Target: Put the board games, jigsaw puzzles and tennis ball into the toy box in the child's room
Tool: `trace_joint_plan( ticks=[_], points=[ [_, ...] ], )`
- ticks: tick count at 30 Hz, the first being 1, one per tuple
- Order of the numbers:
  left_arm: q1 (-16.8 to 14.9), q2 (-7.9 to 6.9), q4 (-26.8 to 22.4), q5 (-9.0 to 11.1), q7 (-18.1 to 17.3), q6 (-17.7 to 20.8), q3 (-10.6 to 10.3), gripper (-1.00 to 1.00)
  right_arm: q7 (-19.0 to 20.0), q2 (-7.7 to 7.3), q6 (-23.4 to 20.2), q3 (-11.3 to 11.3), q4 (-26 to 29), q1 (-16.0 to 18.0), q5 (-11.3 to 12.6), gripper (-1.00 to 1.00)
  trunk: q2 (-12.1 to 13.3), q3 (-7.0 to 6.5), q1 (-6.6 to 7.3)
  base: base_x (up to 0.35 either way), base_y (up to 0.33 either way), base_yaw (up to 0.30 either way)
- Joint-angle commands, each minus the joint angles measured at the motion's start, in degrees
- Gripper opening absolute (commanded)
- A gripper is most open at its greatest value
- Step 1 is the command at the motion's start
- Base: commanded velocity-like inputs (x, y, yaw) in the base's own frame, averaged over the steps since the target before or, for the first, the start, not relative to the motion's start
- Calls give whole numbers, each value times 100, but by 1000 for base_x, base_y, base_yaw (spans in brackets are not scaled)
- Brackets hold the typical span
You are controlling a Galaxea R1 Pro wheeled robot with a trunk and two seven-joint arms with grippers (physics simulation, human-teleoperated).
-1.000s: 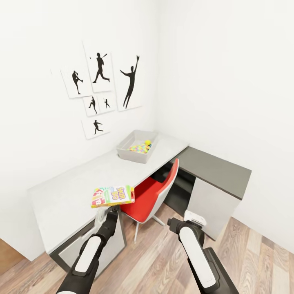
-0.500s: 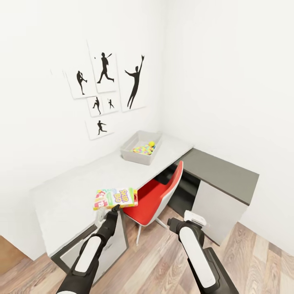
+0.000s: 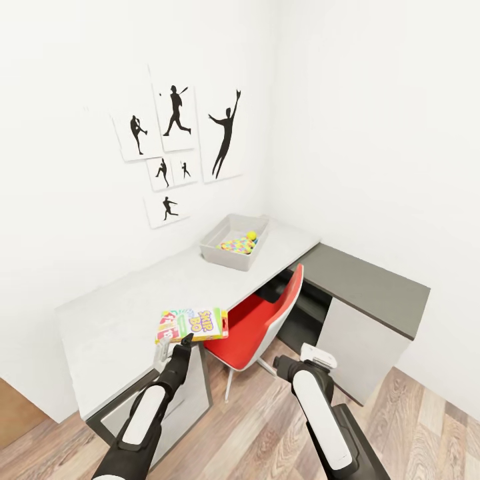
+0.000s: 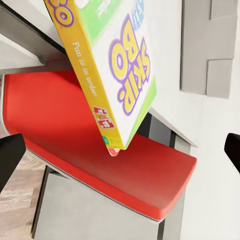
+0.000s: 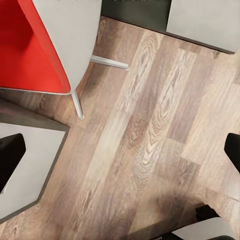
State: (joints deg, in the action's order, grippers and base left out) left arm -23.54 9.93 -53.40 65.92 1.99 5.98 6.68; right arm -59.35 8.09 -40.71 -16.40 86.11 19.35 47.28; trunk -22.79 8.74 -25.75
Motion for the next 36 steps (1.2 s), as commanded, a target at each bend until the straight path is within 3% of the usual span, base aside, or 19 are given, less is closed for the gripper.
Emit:
trace_joint_plan(
  ticks=[1, 5, 12, 17, 21, 25, 28, 29, 31, 32, 33, 34, 36],
  points=[
    [-3, 7, -12, 53, 21, 42, 20, 100, -57, 0, -33, -3, 11, 7, 40, 100, -13, 13, -4, 1, 0, 2],
    [-2, 7, -7, 53, 21, 36, 18, 100, -73, -29, -53, 1, 117, -28, 37, 100, -13, 13, -4, 0, 0, 0],
    [-2, 7, 20, 52, 15, 35, 17, 100, -69, -351, -154, -6, 481, -307, 51, 100, -13, 13, -4, 0, 0, 0],
    [-5, 7, 90, 52, 14, 35, 17, 100, -58, -435, -369, -1, 526, -358, 93, 100, -13, 13, -4, 0, 0, 0],
    [-4, 7, 112, 51, 12, 35, 17, 100, 193, -452, -658, 29, 537, -368, 109, 100, -13, 13, -4, 0, 0, 0],
    [-5, 7, 117, 51, 12, 35, 17, 100, 879, -490, -835, 106, 544, -375, 113, 100, -13, 13, -4, 0, 0, 0],
    [-3, 7, 118, 48, 12, 35, 17, 100, 1728, -599, -1027, 346, 546, -378, 120, 100, -13, 13, -4, 0, 0, 0],
    [-4, 7, 119, 48, 12, 35, 17, 100, 2261, -679, -1179, 537, 546, -378, 128, 100, -13, 13, -4, 0, 0, 0],
    [-3, 7, 119, 48, 12, 35, 17, 100, 2879, -761, -1363, 758, 546, -379, 151, 100, -13, 13, -4, 0, 0, 0],
    [-3, 7, 119, 46, 12, 35, 17, 100, 3591, -837, -1552, 995, 547, -379, 178, 100, -13, 13, -4, 0, 0, 0],
    [-2, 7, 119, 46, 12, 35, 17, 100, 3969, -870, -1636, 1115, 547, -379, 188, 100, -13, 13, -4, 0, 0, 0],
    [-4, 7, 119, 45, 12, 35, 17, 100, 4759, -931, -1767, 1355, 547, -381, 203, 100, -13, 13, -4, 0, 0, 0],
    [-3, 7, 119, 45, 12, 35, 17, 100, 5551, -991, -1851, 1583, 547, -387, 211, 100, -13, 13, -4, 0, 0, 0]
  ],
)
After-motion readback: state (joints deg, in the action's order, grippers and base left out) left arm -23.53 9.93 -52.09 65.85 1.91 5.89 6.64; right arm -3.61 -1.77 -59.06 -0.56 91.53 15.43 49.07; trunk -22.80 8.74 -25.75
